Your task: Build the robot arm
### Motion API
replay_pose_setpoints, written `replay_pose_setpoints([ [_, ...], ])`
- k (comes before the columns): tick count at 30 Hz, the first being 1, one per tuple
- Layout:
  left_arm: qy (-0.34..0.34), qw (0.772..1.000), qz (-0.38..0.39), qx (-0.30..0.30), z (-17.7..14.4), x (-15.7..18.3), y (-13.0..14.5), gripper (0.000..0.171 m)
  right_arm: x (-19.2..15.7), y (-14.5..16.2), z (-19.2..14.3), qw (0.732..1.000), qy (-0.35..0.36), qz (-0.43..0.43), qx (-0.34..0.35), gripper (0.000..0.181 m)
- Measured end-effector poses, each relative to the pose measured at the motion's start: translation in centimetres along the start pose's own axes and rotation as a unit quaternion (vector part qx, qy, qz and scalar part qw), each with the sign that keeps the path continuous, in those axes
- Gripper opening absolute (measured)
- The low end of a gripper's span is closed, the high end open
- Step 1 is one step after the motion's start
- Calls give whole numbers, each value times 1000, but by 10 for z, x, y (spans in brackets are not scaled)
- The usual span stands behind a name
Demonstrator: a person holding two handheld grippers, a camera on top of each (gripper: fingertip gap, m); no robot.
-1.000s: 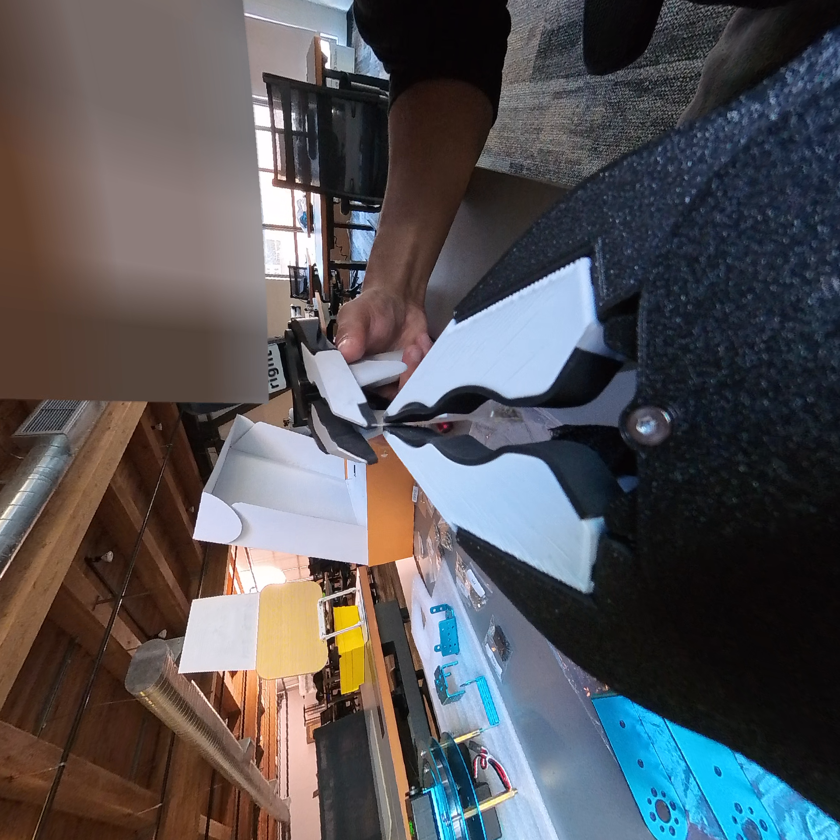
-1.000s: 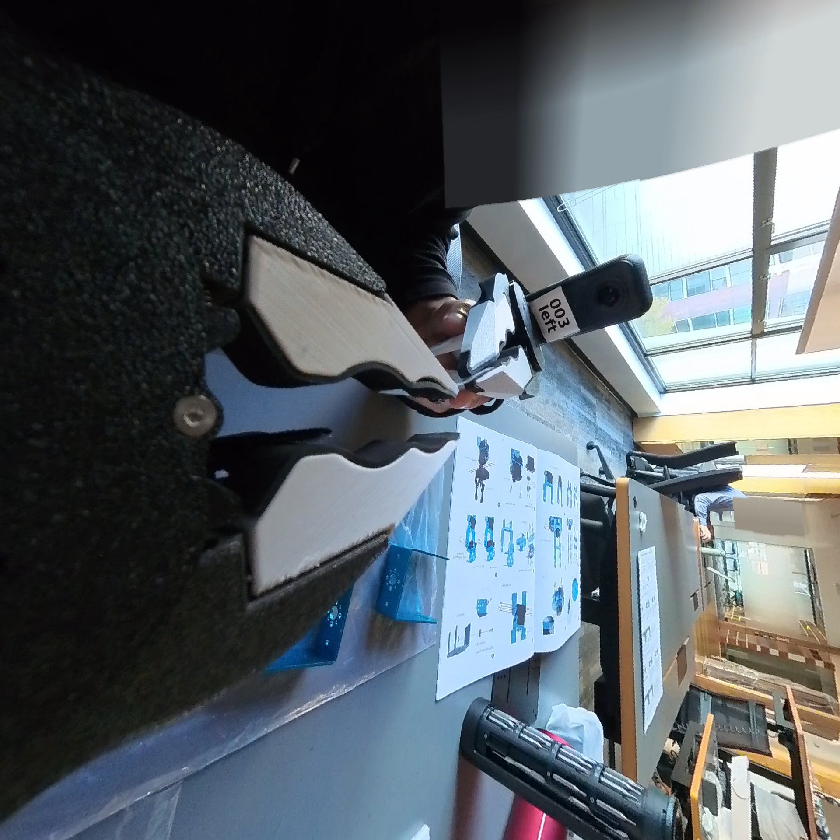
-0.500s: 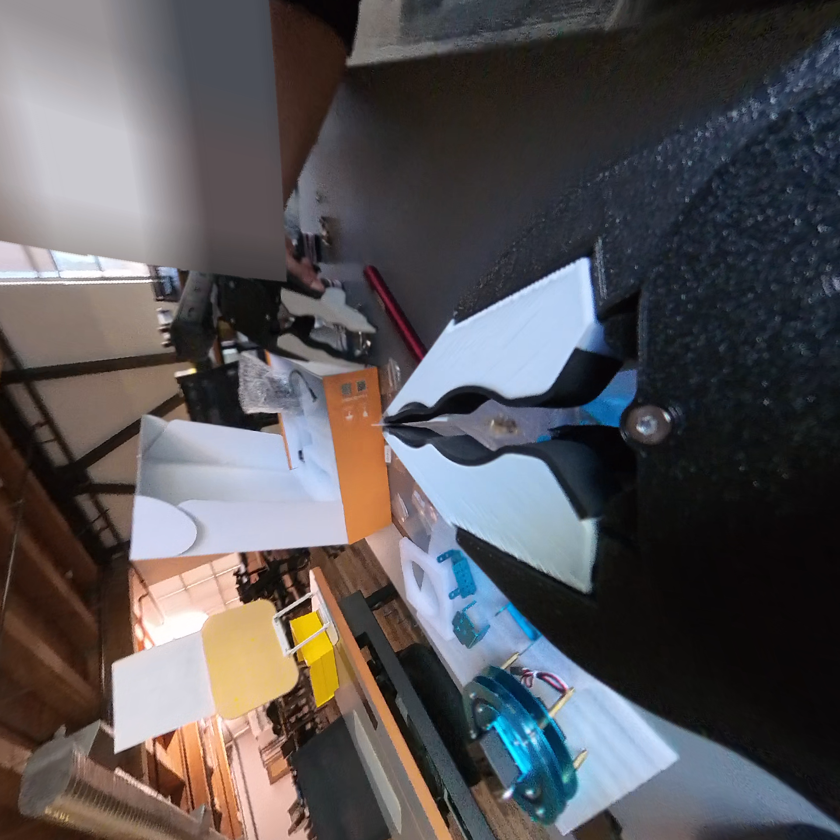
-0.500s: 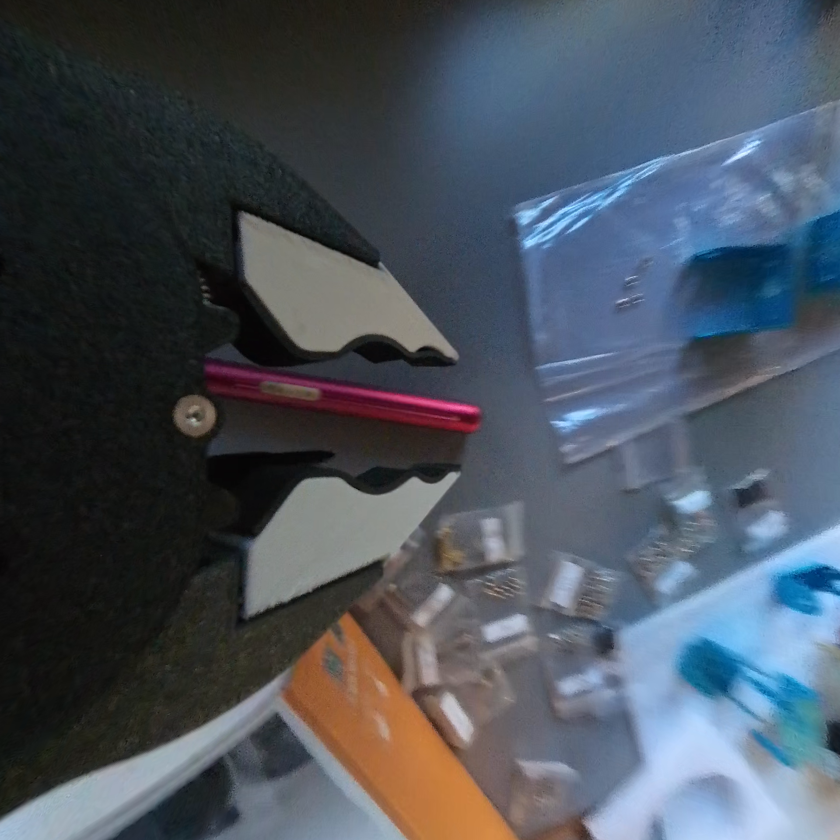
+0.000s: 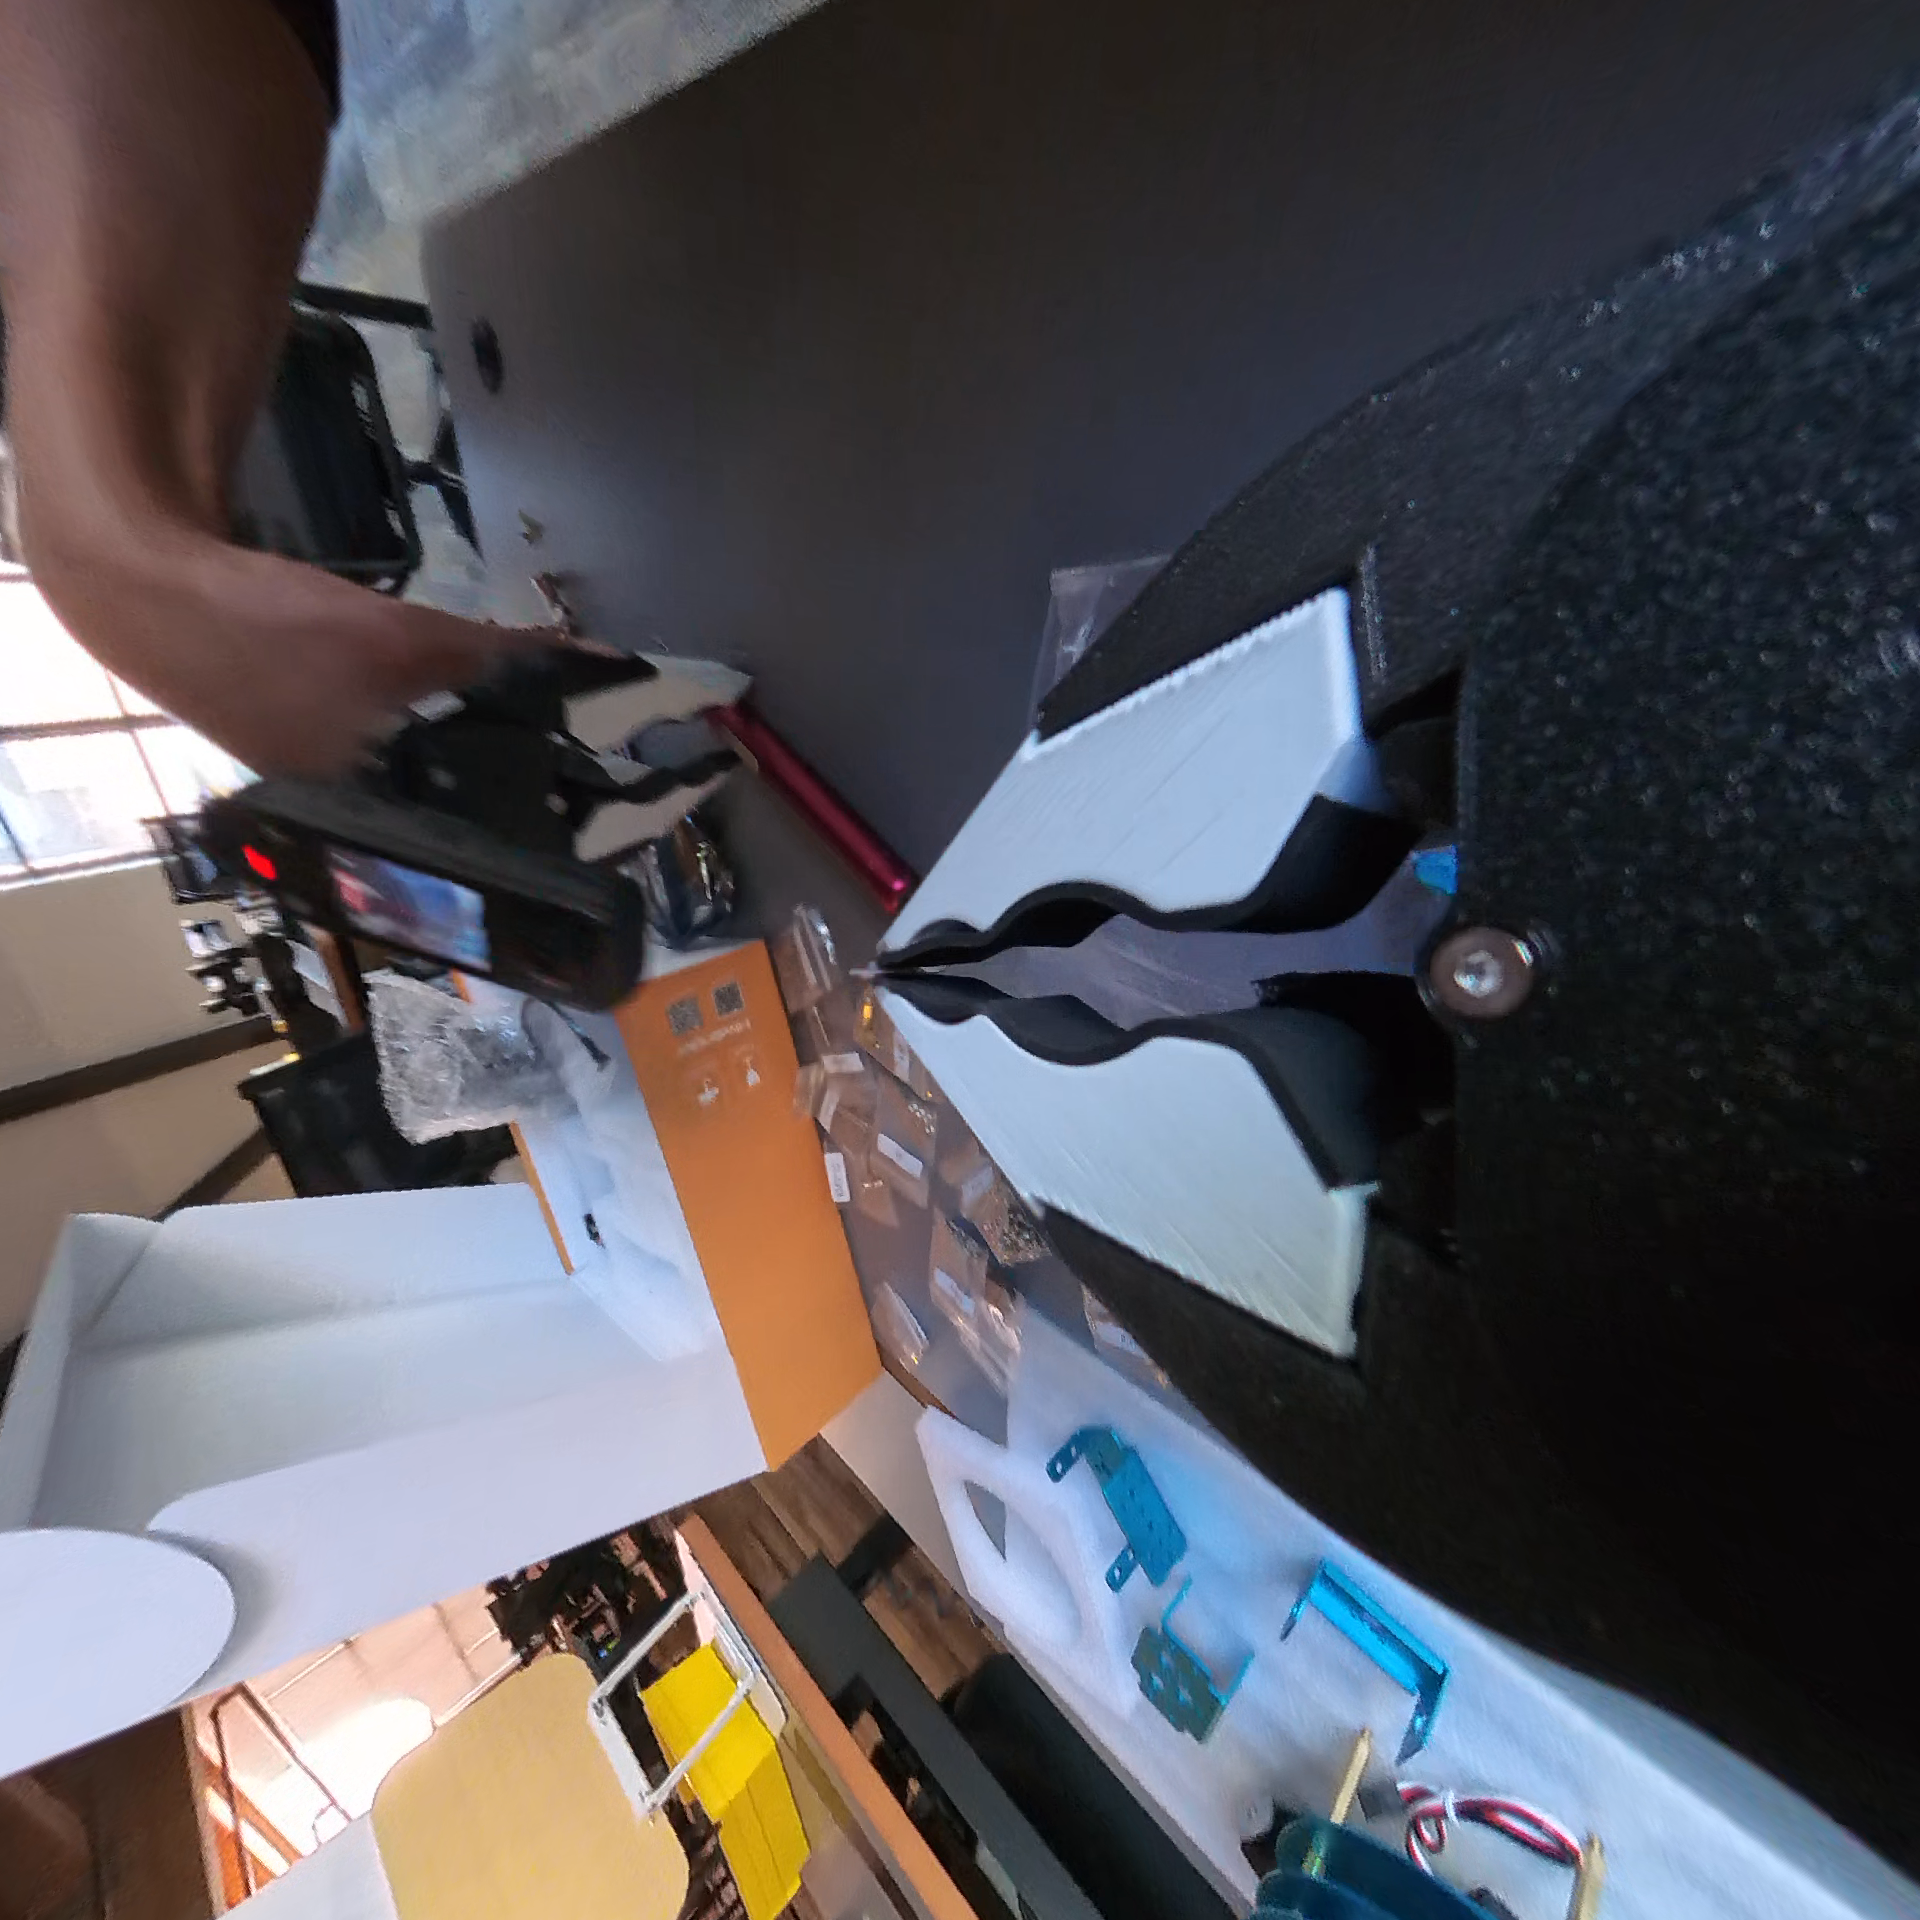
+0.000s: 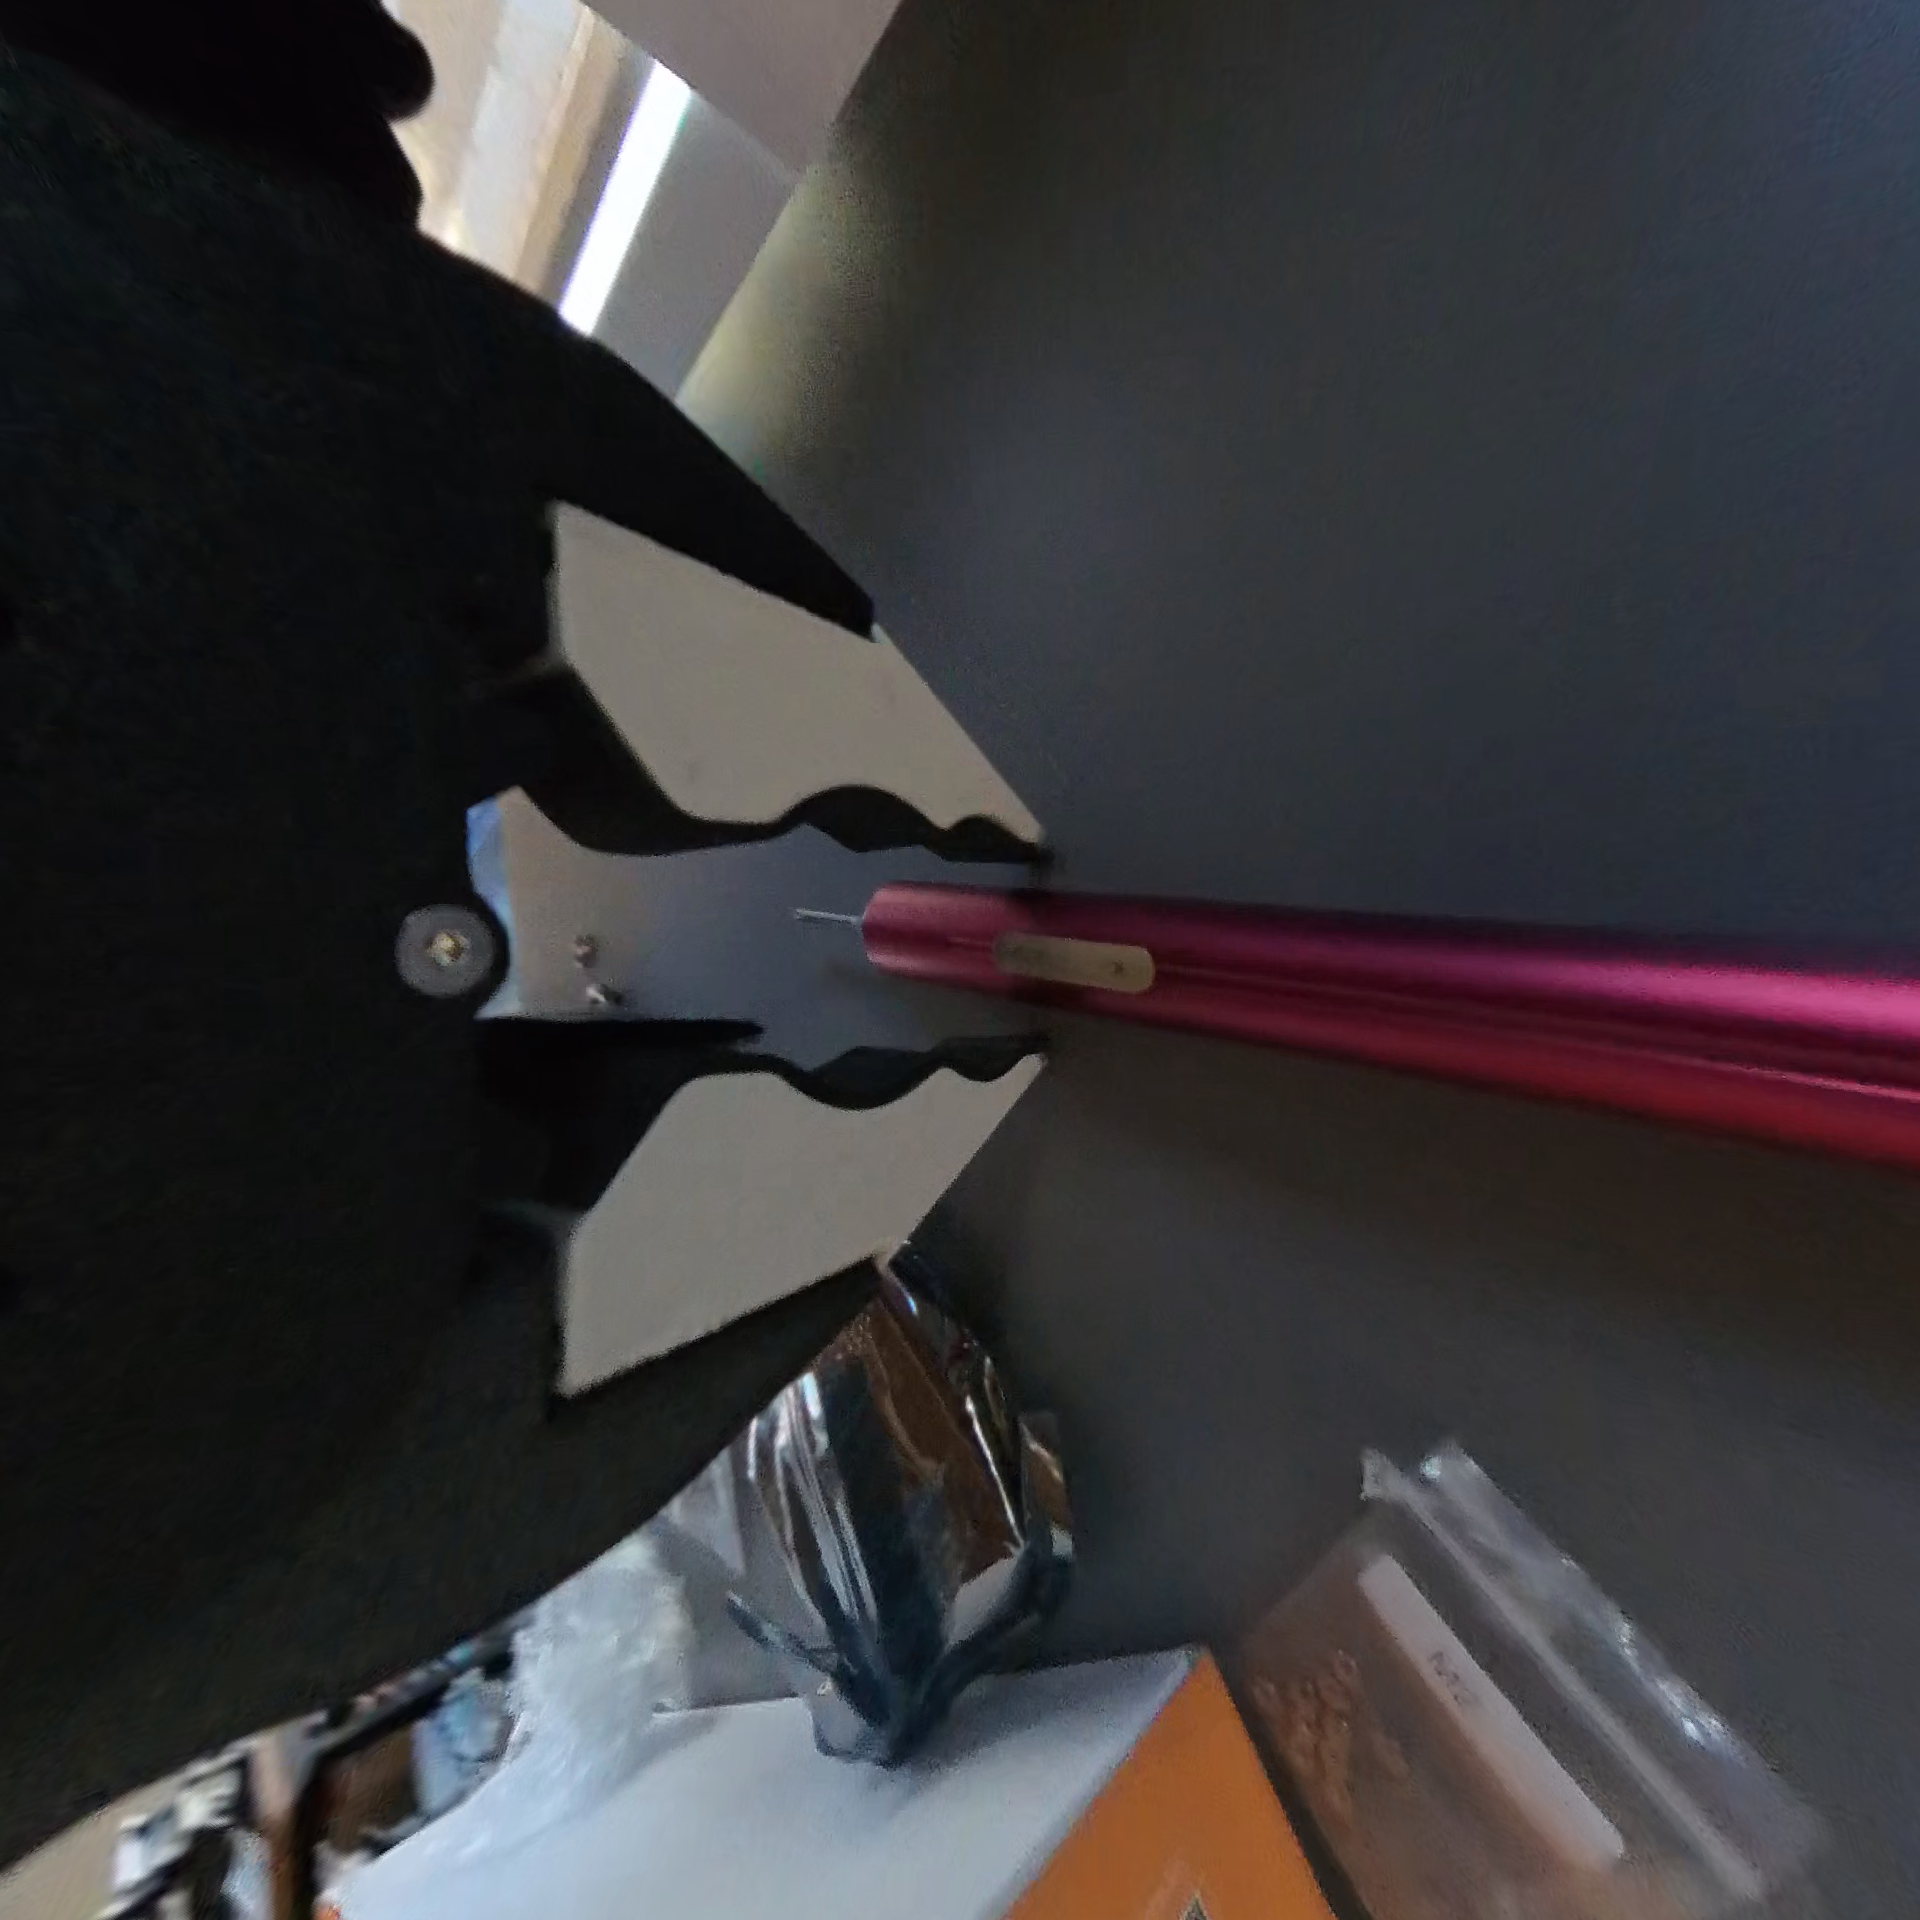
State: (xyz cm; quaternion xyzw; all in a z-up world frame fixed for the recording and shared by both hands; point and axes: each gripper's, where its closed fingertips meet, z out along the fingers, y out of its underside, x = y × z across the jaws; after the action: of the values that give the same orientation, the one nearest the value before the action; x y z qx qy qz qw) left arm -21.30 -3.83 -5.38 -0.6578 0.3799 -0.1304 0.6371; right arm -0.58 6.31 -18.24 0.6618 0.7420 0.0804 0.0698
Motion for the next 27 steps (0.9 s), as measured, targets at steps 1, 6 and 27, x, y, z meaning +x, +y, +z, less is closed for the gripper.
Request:
replay_pose_setpoints([
  [1, -3, 1000, 0, 4, -2, 0, -1, 0, 0, 0, 0, 1000, 0, 9, -23, 32],
  [6, -27, 999, 12, 37, -14, -5, -8, 0, 0, 0, 0, 993, 9, -21, -119, 20],
  [27, -70, 997, -33, 14, -27, -35, 12, 0, -30, -94, -61, 926, -126, -52, 352, 20],
])
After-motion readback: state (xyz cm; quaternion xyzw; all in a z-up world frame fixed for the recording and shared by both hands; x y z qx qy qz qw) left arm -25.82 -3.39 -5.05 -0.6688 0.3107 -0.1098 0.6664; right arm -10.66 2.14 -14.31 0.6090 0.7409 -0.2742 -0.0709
